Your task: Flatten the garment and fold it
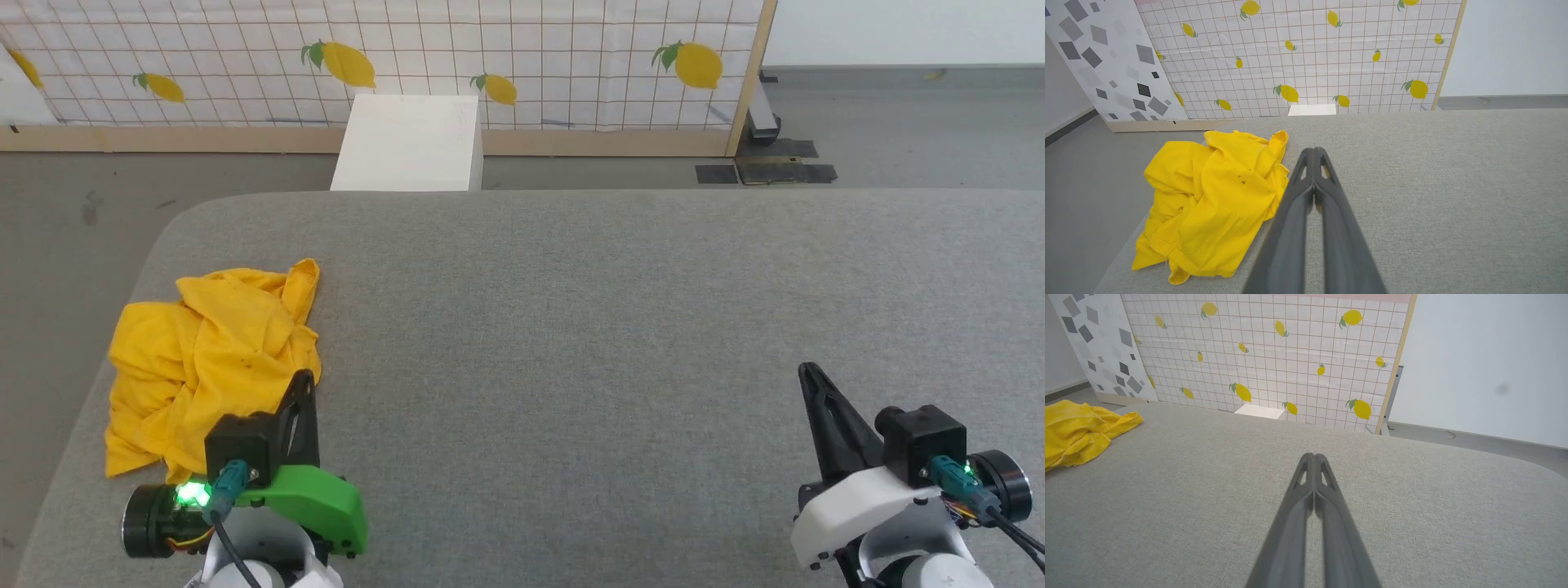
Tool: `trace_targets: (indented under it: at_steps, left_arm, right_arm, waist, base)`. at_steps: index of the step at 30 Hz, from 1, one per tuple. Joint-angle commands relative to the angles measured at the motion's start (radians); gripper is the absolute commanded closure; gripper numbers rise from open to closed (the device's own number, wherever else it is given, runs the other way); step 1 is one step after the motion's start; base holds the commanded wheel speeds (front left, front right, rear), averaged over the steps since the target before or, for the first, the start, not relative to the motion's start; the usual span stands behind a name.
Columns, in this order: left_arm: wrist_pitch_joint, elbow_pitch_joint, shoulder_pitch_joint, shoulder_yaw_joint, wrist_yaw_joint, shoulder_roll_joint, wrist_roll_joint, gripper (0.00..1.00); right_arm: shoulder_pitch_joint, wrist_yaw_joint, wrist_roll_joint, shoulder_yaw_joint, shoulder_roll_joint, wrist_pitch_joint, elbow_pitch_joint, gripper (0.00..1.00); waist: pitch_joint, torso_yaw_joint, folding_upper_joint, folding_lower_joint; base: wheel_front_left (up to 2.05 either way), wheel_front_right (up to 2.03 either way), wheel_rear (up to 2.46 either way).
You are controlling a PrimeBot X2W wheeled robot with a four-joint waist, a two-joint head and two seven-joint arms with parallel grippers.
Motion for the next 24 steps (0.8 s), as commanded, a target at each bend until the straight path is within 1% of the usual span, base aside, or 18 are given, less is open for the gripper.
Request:
trace_targets:
  at_steps: [1,9,10,24]
  left_arm:
    - [0.001,-0.003,0.011,0.003,0.007,-0.003,0.013,1.00]
    - [0.001,-0.003,0.011,0.003,0.007,-0.003,0.013,1.00]
    - [0.000,0.000,0.000,0.000,0.000,0.000,0.000,0.00]
    - [-0.020,0.025,-0.013,-0.028,0.013,0.000,-0.023,0.00]
  right_arm:
    - [-0.016,-0.002,-0.006,0.001,0.003,0.003,-0.005,1.00]
    - [-0.016,-0.002,-0.006,0.001,0.003,0.003,-0.005,1.00]
    - [0.000,0.000,0.000,0.000,0.000,0.000,0.000,0.00]
    - [-0.002,0.000,0.008,-0.001,0.000,-0.012,0.008,0.00]
  waist:
    - [0.000,0.000,0.0000,0.0000]
    - [0.000,0.000,0.0000,0.0000]
    - [0.000,0.000,0.0000,0.0000]
    - [-0.005,0.008,0.0000,0.0000]
  base:
    - [0.00,0.00,0.00]
    - [0.00,0.00,0.00]
    - [0.00,0.00,0.00]
    - [0.00,0.00,0.00]
